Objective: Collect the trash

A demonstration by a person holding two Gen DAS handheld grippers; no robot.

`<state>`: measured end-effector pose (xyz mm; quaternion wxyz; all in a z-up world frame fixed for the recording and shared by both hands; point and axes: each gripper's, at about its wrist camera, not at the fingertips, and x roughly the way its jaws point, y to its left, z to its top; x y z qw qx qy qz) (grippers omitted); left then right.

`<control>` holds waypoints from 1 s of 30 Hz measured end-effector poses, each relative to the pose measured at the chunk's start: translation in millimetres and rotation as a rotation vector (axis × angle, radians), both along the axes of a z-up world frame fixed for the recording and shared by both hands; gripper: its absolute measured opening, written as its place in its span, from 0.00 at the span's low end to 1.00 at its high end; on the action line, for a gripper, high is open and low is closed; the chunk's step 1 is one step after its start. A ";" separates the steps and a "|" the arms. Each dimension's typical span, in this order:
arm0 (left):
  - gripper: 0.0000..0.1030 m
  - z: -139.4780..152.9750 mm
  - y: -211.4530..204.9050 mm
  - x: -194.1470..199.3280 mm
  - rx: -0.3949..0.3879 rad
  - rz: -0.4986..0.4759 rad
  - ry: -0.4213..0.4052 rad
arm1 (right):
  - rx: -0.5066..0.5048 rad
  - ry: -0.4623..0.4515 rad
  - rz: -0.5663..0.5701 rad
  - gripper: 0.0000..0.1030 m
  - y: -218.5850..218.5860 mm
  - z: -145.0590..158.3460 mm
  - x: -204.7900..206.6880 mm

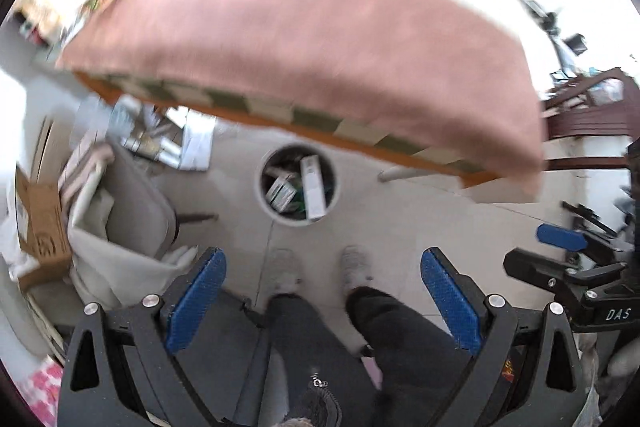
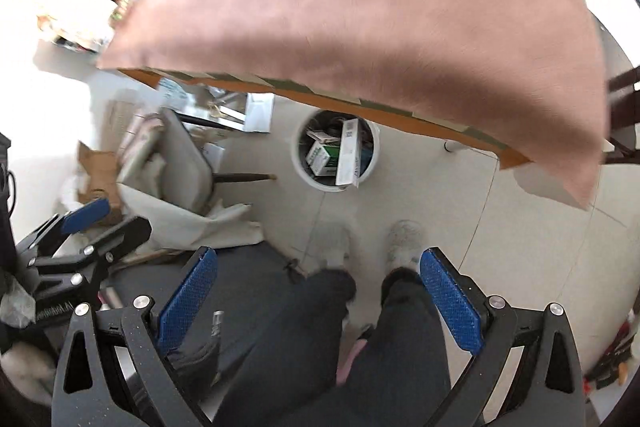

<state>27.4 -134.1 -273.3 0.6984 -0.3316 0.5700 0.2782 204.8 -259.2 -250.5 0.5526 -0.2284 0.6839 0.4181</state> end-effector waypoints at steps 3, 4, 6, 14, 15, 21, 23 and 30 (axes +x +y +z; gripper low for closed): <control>0.97 38.8 4.7 -4.0 -0.006 -0.059 -0.072 | 0.034 0.017 -0.035 0.99 -11.6 44.5 -0.4; 0.97 52.5 7.1 -6.5 -0.013 -0.084 -0.098 | 0.044 0.022 -0.048 0.99 -14.5 58.3 -3.2; 0.97 70.9 12.0 -12.3 -0.027 -0.117 -0.127 | 0.065 0.033 -0.081 0.99 -20.6 88.4 -10.0; 0.97 117.1 23.8 -35.5 -0.091 -0.230 -0.205 | 0.125 0.045 -0.157 0.99 -24.3 155.7 -59.3; 0.97 120.2 25.8 -38.6 -0.095 -0.231 -0.207 | 0.132 0.043 -0.173 0.99 -24.2 163.3 -66.2; 0.97 137.2 30.4 -59.2 -0.145 -0.237 -0.228 | 0.163 0.030 -0.238 0.99 -21.5 188.3 -99.3; 0.97 139.4 31.2 -66.3 -0.162 -0.227 -0.231 | 0.170 0.035 -0.253 0.99 -22.3 191.6 -104.5; 0.97 144.4 33.1 -82.2 -0.184 -0.195 -0.236 | 0.174 0.028 -0.277 1.00 -25.0 195.2 -111.0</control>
